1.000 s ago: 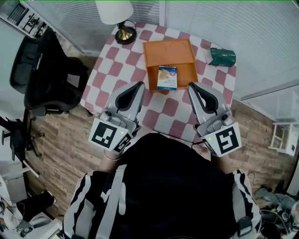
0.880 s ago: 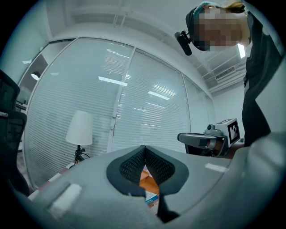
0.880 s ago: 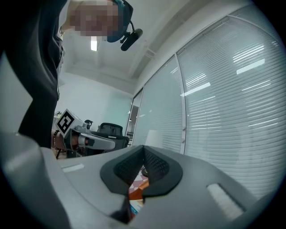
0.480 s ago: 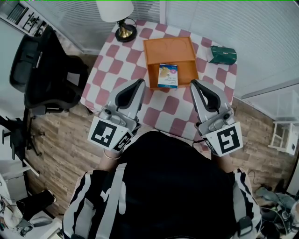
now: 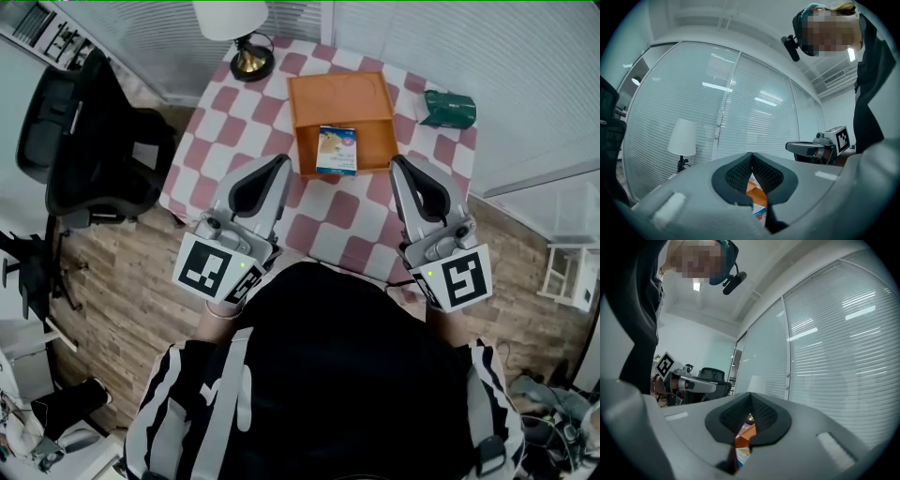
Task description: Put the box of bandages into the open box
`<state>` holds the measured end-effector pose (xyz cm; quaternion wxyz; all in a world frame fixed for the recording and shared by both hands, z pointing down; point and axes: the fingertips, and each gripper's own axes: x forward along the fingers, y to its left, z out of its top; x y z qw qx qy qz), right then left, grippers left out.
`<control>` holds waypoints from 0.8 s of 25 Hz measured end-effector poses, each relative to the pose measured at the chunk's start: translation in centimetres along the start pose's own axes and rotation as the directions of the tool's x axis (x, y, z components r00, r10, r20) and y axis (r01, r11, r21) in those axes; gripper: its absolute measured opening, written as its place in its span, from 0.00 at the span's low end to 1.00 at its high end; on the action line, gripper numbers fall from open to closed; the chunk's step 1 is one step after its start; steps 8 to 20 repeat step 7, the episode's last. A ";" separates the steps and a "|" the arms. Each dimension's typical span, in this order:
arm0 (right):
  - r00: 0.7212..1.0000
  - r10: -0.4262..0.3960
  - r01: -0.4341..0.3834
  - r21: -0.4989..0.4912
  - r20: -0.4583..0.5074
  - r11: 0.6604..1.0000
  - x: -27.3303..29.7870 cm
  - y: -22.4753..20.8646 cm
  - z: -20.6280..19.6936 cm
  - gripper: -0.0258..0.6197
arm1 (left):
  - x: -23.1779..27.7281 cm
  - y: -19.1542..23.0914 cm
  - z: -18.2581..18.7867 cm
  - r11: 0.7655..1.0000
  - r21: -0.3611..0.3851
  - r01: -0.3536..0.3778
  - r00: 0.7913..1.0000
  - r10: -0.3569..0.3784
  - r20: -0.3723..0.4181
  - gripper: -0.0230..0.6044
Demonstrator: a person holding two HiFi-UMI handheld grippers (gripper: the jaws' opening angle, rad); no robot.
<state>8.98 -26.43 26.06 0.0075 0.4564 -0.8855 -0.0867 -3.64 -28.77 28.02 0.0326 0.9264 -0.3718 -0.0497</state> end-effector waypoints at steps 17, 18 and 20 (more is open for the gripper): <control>1.000 0.011 -0.011 -0.033 0.005 0.999 0.3 -0.4 -0.7 0.04 | 0.2 0.4 0.0 1.000 -0.003 -0.003 1.000 0.003 -0.003 0.03; 1.000 0.011 -0.011 -0.033 0.005 0.999 0.3 -0.4 -0.7 0.04 | 0.2 0.4 0.0 1.000 -0.003 -0.003 1.000 0.003 -0.003 0.03; 1.000 0.011 -0.011 -0.033 0.005 0.999 0.3 -0.4 -0.7 0.04 | 0.2 0.4 0.0 1.000 -0.003 -0.003 1.000 0.003 -0.003 0.03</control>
